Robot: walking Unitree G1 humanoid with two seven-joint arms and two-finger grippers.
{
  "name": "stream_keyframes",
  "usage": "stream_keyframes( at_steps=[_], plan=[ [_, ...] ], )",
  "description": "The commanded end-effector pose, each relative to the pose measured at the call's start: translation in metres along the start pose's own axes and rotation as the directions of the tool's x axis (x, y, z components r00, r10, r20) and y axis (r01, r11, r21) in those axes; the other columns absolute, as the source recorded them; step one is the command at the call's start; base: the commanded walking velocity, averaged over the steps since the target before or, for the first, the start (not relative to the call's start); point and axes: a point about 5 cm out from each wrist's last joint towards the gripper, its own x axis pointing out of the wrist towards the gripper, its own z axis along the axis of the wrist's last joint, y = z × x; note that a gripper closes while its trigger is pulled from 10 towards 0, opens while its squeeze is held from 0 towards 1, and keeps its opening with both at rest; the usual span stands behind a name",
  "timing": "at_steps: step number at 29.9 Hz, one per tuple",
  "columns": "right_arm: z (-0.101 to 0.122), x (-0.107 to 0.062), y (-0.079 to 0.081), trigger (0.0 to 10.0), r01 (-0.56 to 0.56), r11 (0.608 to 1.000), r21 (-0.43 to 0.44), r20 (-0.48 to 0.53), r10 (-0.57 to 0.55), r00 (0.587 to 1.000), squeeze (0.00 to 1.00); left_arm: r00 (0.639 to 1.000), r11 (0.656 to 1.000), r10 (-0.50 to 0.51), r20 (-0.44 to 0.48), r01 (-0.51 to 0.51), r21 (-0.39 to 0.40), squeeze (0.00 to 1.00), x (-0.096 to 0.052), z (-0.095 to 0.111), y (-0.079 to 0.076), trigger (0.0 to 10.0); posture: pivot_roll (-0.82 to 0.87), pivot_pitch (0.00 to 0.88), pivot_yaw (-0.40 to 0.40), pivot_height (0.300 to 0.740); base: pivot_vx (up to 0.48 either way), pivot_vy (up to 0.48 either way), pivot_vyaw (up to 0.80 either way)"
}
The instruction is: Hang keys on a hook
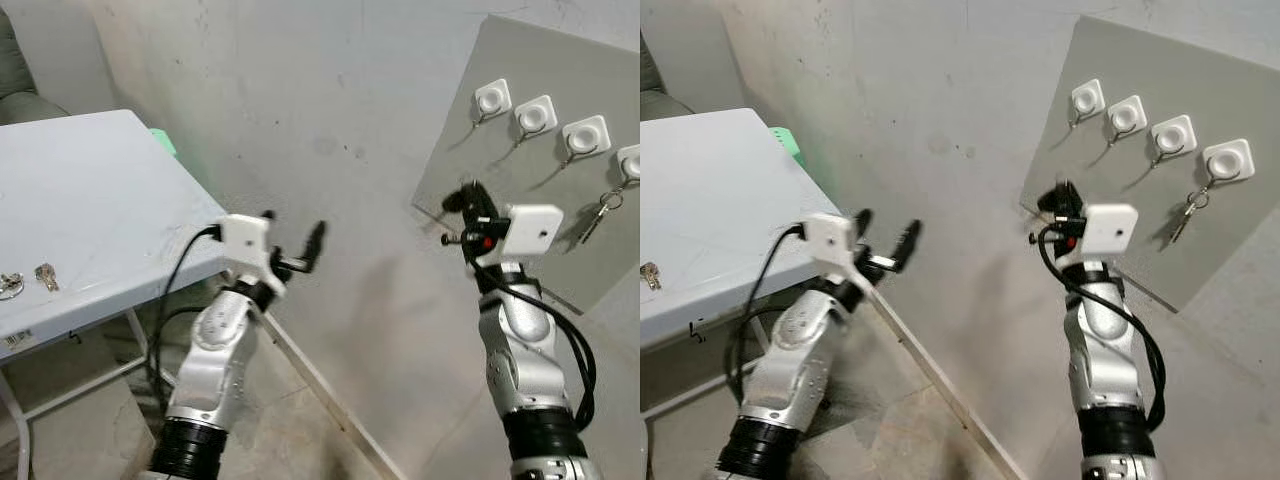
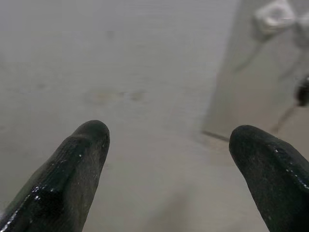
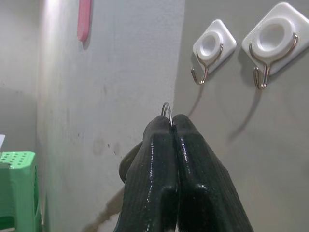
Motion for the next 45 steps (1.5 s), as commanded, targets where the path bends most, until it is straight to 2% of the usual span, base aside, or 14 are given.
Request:
stream_keyframes(
  at_steps=[1,6,10,12,19,23,33,45],
  plan=[
    [0.006,0.002,-0.002,10.0,0.011,1.0,0.004,0.032,-0.011,0.999,0.0,0.997,0.997,-0.077,0.011,0.077,0.031,0.0,0.006,0.007,-0.013,10.0,0.04,0.02,-0.098,0.74,0.0,0.0,0.0],
    [0.01,0.0,-0.003,10.0,0.034,0.999,0.009,0.063,-0.034,0.997,0.0,0.989,0.989,-0.147,0.02,0.146,0.021,0.0,0.008,0.011,-0.027,10.0,0.03,0.028,-0.082,0.74,0.0,0.0,0.0],
    [0.018,-0.002,-0.012,10.0,0.108,0.994,0.013,0.111,-0.109,0.988,0.0,0.98,0.98,-0.197,0.037,0.196,0.035,0.0,0.012,0.018,-0.035,10.0,0.02,0.026,-0.075,0.74,0.0,0.0,0.0],
    [0.022,-0.002,-0.017,10.0,0.134,0.991,-0.011,0.133,-0.131,0.982,0.0,0.976,0.976,-0.212,0.047,0.21,0.049,0.0,0.014,0.022,-0.037,10.0,0.02,0.025,-0.074,0.74,0.0,0.0,0.0],
    [0.031,0.004,-0.019,10.0,0.154,0.988,0.004,0.162,-0.152,0.975,0.0,0.971,0.972,-0.232,0.057,0.229,0.053,0.0,0.016,0.028,-0.039,10.0,0.02,0.019,-0.069,0.74,0.0,0.0,0.0],
    [0.037,0.009,-0.025,10.0,0.207,0.978,0.014,0.19,-0.206,0.96,0.0,0.968,0.969,-0.243,0.063,0.239,0.056,0.0,0.017,0.03,-0.039,10.0,0.02,0.007,-0.069,0.74,0.0,0.0,0.0],
    [0.038,0.01,-0.03,10.0,0.239,0.97,0.041,0.182,-0.243,0.953,0.0,0.966,0.967,-0.25,0.067,0.247,0.056,0.0,0.017,0.032,-0.041,10.0,0.02,0.0,-0.07,0.74,0.0,0.0,0.0],
    [0.028,0.006,-0.032,10.0,0.266,0.96,0.089,0.132,-0.276,0.952,0.0,0.966,0.968,-0.25,0.067,0.247,0.049,0.0,0.017,0.032,-0.042,10.0,0.02,0.006,-0.07,0.74,0.0,0.0,0.0]
  ],
)
